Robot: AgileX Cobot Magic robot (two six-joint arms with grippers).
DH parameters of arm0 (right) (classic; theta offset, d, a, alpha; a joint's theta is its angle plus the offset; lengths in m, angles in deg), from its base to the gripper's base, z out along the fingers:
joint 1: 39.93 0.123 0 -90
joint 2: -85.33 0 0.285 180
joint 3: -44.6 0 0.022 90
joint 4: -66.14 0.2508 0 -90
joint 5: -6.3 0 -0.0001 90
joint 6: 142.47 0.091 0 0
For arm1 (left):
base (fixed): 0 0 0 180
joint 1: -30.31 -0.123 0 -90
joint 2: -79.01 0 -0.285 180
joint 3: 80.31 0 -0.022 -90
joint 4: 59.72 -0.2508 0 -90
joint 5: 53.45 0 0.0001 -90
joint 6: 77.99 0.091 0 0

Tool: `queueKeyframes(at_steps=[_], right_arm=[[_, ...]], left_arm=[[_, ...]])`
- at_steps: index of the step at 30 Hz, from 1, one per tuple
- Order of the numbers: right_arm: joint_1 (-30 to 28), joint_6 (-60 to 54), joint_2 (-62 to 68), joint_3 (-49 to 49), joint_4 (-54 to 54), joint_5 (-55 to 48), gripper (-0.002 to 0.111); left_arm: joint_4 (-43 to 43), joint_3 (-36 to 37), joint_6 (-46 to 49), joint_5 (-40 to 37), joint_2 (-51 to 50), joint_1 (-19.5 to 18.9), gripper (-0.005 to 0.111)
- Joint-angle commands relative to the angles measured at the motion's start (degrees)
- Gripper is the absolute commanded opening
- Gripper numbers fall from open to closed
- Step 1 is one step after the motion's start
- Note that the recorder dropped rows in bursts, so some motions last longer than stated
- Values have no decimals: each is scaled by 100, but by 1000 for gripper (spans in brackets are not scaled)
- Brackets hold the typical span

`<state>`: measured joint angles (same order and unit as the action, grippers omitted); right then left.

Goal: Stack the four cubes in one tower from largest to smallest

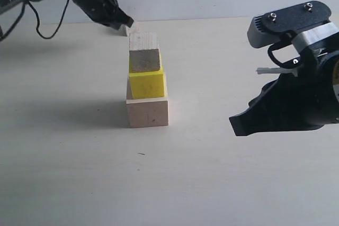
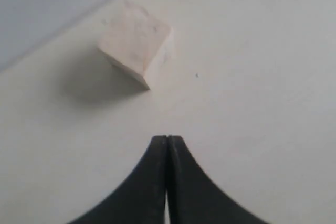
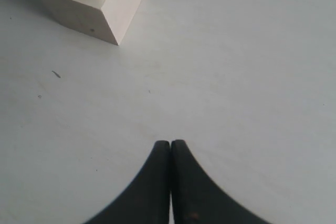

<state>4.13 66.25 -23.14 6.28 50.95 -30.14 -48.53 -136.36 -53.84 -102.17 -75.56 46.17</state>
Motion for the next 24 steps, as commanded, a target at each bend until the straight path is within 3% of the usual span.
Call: queueKeyframes(at_steps=[1,3,7,13,19,24], right_arm=[[-4,-29,-178,-25,110,15,0],[-4,-41,-178,-25,126,15,0],[-4,-41,-178,-25,116,15,0],[-4,-65,-178,-25,105,103,0],[-4,-64,-178,-25,105,140,0],[-4,-64,-178,-25,94,173,0]], left_arm=[[-32,78,-60,437,600,-93,0],[-21,78,-60,477,546,-93,0],[368,78,-47,1425,208,-93,0],[422,65,129,2146,-110,-3,0],[503,55,209,2494,-284,18,0],[1181,47,844,2753,-377,53,0]])
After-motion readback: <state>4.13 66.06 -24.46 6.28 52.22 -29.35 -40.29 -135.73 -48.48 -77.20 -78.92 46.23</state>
